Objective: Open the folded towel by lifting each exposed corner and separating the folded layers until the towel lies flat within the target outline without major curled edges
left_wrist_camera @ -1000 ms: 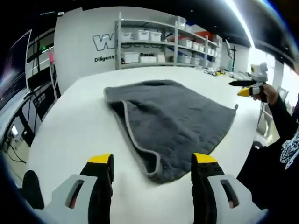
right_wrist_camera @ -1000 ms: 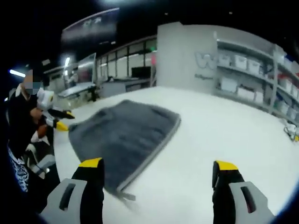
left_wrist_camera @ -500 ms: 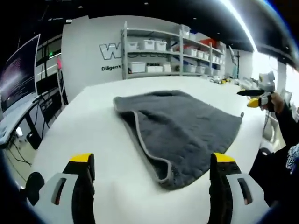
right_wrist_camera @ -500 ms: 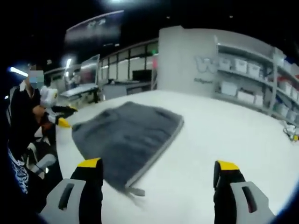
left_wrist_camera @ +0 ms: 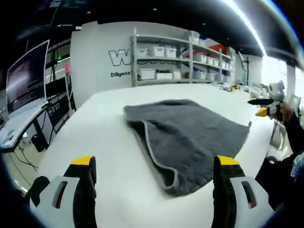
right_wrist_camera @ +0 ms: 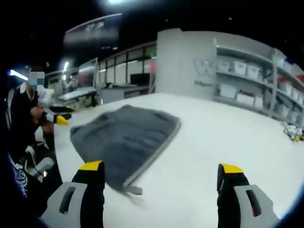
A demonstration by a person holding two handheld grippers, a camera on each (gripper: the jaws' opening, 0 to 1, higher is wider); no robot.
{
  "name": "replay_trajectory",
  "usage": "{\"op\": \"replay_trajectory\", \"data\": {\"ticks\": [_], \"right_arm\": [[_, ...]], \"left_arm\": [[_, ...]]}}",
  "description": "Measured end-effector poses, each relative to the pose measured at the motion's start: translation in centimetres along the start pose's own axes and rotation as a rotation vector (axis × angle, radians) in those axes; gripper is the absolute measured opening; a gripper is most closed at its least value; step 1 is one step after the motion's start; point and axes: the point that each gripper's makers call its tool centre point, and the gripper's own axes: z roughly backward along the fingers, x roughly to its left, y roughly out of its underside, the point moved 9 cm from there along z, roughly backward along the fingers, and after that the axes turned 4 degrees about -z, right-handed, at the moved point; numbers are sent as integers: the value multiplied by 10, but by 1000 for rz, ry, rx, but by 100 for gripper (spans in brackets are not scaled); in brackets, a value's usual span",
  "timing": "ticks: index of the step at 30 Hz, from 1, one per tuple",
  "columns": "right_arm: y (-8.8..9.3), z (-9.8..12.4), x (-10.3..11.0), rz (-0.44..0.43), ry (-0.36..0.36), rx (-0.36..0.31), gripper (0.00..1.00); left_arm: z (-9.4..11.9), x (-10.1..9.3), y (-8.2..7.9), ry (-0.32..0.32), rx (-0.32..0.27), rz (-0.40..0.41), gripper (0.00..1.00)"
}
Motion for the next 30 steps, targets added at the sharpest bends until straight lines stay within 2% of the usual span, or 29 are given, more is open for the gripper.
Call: {"op": "replay_trajectory", "data": {"ticks": [3, 6, 8, 10, 13, 15, 18, 22, 25, 28, 30], "right_arm": [[6, -5, 8, 46, -53, 51, 99], [11, -7, 16, 77, -102, 94, 88], [15, -12, 19, 43, -110, 120, 94], [15, -13, 21, 55, -116, 116, 90], [12, -13, 22, 22, -134, 108, 78], [13, -15, 23, 18, -137, 108, 75], [17, -19, 25, 27, -147, 141, 69], [19, -22, 28, 20, -141, 193, 54], [20, -24, 33, 21, -143, 210, 53], [21, -26, 40, -3, -165, 204, 49], [23, -28, 42, -6, -166, 205, 48]], "left_arm": [[-5, -4, 8, 29, 36, -10, 94], [-7, -6, 12, 45, 53, -10, 86], [-9, -5, 13, 37, 57, -8, 85], [-10, -4, 14, 31, 68, -13, 84], [-11, -1, 13, 37, 70, -4, 79], [-13, -2, 14, 46, 78, -8, 78], [-15, -6, 15, 78, 87, -5, 72], [-17, -7, 17, 92, 86, 18, 59], [-18, -8, 21, 97, 105, 42, 54], [-17, -9, 23, 111, 121, 54, 43], [-17, -9, 23, 118, 123, 58, 41]]}}
